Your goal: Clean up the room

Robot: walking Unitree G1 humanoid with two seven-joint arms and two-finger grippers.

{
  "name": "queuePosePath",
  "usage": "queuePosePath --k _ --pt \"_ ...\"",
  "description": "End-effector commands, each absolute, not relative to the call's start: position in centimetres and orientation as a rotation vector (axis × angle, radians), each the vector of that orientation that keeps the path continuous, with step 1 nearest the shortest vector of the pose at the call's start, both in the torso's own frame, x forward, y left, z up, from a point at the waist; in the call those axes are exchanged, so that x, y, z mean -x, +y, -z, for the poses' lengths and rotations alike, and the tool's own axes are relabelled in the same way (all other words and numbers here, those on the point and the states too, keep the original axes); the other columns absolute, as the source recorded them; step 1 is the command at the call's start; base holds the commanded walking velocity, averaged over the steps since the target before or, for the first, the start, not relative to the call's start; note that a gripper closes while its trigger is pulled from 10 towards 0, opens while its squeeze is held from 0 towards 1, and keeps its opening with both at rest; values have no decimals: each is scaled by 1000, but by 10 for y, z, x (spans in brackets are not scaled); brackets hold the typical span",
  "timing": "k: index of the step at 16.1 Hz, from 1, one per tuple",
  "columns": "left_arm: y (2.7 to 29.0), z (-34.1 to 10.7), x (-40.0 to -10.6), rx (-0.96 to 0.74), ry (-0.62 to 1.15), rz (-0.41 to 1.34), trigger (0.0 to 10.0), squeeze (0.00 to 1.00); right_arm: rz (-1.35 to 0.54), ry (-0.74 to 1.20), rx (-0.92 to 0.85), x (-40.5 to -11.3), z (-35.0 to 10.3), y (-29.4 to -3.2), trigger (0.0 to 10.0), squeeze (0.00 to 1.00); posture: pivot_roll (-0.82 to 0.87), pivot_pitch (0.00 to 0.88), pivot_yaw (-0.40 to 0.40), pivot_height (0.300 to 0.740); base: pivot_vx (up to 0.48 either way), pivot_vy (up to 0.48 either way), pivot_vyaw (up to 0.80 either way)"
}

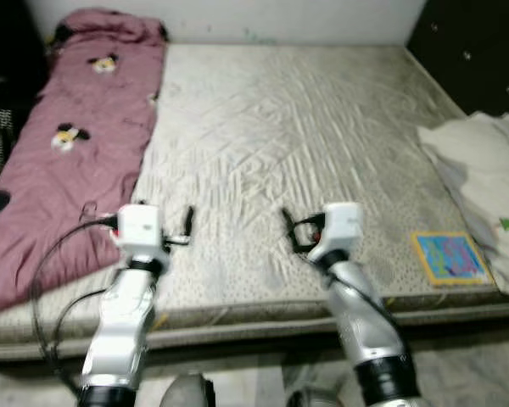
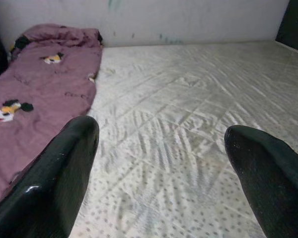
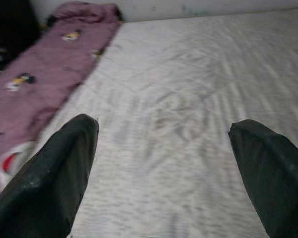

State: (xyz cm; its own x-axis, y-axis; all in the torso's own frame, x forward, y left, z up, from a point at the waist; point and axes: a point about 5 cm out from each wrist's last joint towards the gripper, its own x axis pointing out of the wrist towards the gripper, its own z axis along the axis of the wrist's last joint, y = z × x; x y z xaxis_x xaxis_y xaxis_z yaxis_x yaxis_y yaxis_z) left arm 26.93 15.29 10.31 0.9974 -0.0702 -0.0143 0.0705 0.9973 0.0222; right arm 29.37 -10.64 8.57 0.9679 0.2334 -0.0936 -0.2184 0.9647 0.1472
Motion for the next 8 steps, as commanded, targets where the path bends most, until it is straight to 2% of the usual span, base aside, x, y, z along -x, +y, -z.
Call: queuePosePath --k 1,8 --pt "145 -106 -270 -2 7 98 10000 0 -208 116 -125 -294 -86 -116 10000 0 68 72 -21 740 0 480 0" --pt "145 -107 -272 4 8 89 10000 0 -216 122 -120 -295 -86 -114 10000 0 72 70 -23 740 0 480 0"
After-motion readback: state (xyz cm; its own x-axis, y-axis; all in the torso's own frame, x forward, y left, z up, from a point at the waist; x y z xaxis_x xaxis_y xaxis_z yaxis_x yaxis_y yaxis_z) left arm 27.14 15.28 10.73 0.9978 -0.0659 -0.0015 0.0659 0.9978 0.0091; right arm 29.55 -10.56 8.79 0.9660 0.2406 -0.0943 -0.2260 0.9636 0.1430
